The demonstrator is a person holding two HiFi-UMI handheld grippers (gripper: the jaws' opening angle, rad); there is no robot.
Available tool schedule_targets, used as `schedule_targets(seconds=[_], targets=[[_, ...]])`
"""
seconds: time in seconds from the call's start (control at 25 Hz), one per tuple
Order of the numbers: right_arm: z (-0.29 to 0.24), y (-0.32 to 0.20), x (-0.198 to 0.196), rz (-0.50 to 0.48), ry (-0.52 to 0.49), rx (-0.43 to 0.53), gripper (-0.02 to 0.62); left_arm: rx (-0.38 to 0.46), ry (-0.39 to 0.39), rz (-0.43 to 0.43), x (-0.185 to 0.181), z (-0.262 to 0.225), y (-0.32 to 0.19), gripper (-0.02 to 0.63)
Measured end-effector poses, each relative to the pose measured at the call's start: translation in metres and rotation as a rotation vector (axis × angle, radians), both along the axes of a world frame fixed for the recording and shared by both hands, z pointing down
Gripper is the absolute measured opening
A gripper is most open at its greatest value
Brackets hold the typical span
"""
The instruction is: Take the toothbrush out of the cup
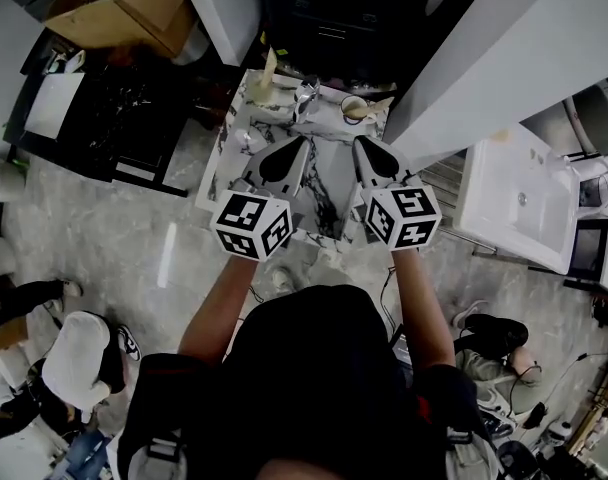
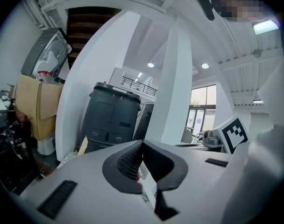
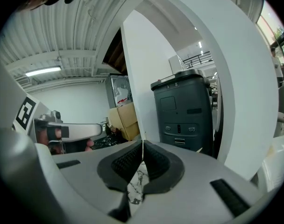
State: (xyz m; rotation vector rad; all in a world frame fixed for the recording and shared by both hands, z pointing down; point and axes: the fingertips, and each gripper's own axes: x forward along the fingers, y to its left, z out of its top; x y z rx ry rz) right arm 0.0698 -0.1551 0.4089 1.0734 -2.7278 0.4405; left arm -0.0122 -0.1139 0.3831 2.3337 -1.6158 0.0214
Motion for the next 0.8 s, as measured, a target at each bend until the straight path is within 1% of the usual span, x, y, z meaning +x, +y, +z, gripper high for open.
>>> schedule_targets(seconds=[0.28, 0.48, 0.68, 0.8], targets=[[0.031, -0.025, 0.007, -0.011, 0.03, -0.076, 0.035, -0.042, 0.009, 0.01, 0.011, 0.021, -0.026, 0.009], [0.05, -0.04, 0.003, -0.031, 0.067, -0.105, 0.035, -0.071, 0.019, 0.014, 0.016, 0.035, -0.041, 0.009], [0.063, -0.056, 0.004, -0.032, 0.052, -0.153, 0.035, -0.082, 0.023, 0.025, 0.021, 0.042, -0.056, 0.009], [0.071, -0.066, 0.006, -0.03, 0.047, -0.179, 0.035, -0.09, 0.032, 0.016, 0.02, 0.046, -0.066, 0.009]])
